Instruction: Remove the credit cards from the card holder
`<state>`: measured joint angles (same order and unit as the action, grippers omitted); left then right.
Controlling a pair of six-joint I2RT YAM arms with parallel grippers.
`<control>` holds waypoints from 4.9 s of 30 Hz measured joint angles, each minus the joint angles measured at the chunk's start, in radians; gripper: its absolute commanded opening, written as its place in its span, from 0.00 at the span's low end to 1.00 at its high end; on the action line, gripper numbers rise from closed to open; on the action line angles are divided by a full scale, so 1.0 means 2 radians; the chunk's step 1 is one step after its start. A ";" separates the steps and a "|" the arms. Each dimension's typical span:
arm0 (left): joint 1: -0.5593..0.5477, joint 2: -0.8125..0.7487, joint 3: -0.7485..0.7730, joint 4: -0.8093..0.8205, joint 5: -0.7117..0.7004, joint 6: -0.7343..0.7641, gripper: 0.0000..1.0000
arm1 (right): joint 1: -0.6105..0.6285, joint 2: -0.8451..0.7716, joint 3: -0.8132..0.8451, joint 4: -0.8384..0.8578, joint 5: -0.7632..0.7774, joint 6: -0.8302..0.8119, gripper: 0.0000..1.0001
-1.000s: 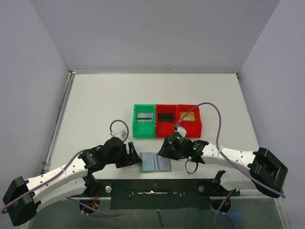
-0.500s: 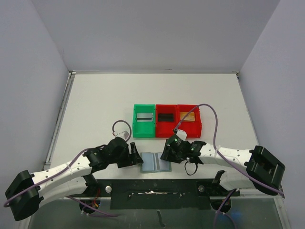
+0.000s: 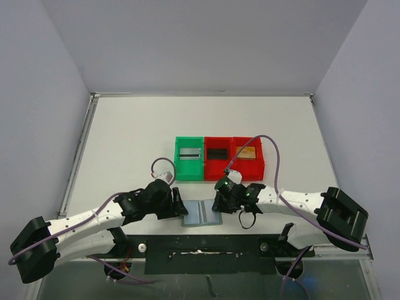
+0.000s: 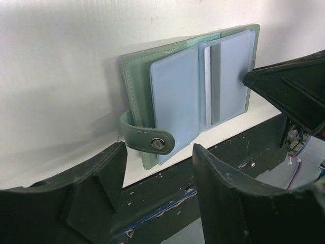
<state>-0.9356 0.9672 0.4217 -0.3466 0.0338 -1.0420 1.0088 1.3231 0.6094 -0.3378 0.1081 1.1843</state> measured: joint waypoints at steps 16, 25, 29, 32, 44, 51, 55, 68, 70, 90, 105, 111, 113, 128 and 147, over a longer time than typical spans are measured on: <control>-0.001 -0.007 0.000 0.000 -0.004 0.004 0.24 | 0.004 0.008 0.020 -0.024 0.011 -0.002 0.32; -0.002 -0.007 0.000 0.000 -0.004 0.004 0.18 | 0.017 0.036 0.039 -0.032 0.017 -0.006 0.14; -0.002 -0.007 0.000 0.000 -0.003 0.004 0.18 | 0.027 0.042 0.062 -0.049 0.029 -0.010 0.13; -0.002 -0.008 0.000 0.000 -0.004 0.004 0.36 | 0.031 0.042 0.073 -0.063 0.038 -0.010 0.24; -0.003 -0.007 0.014 -0.039 -0.031 0.013 0.70 | 0.036 0.050 0.081 -0.072 0.048 -0.014 0.33; -0.009 0.052 0.026 -0.049 -0.038 0.023 0.59 | 0.036 0.063 0.081 -0.071 0.049 -0.016 0.33; -0.010 0.059 0.026 -0.049 -0.043 0.028 0.44 | 0.036 0.063 0.081 -0.067 0.049 -0.015 0.33; -0.010 0.039 0.012 0.002 -0.023 0.027 0.20 | 0.036 0.067 0.081 -0.060 0.047 -0.011 0.31; -0.010 0.039 0.008 0.004 -0.022 0.026 0.19 | 0.036 0.072 0.085 -0.061 0.047 -0.011 0.32; -0.010 0.031 0.005 0.004 -0.017 0.026 0.17 | 0.043 0.051 0.094 -0.108 0.079 0.007 0.43; -0.011 0.036 0.000 0.008 -0.006 0.026 0.15 | 0.043 0.084 0.105 -0.107 0.066 0.005 0.48; -0.011 0.038 0.000 0.008 -0.003 0.026 0.14 | 0.044 0.088 0.114 -0.119 0.068 0.003 0.49; -0.011 0.038 0.000 0.008 -0.003 0.026 0.14 | 0.047 0.088 0.123 -0.136 0.071 0.000 0.51; -0.011 0.055 0.000 0.017 0.000 0.028 0.14 | 0.052 0.091 0.133 -0.158 0.088 0.001 0.53; -0.011 0.067 0.000 0.023 0.002 0.030 0.14 | 0.063 0.112 0.145 -0.187 0.108 0.003 0.14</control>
<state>-0.9569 1.1007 0.4213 -0.3016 0.0383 -0.9825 1.1343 1.5467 0.8997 -0.7109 0.3237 1.1904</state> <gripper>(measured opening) 0.141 0.207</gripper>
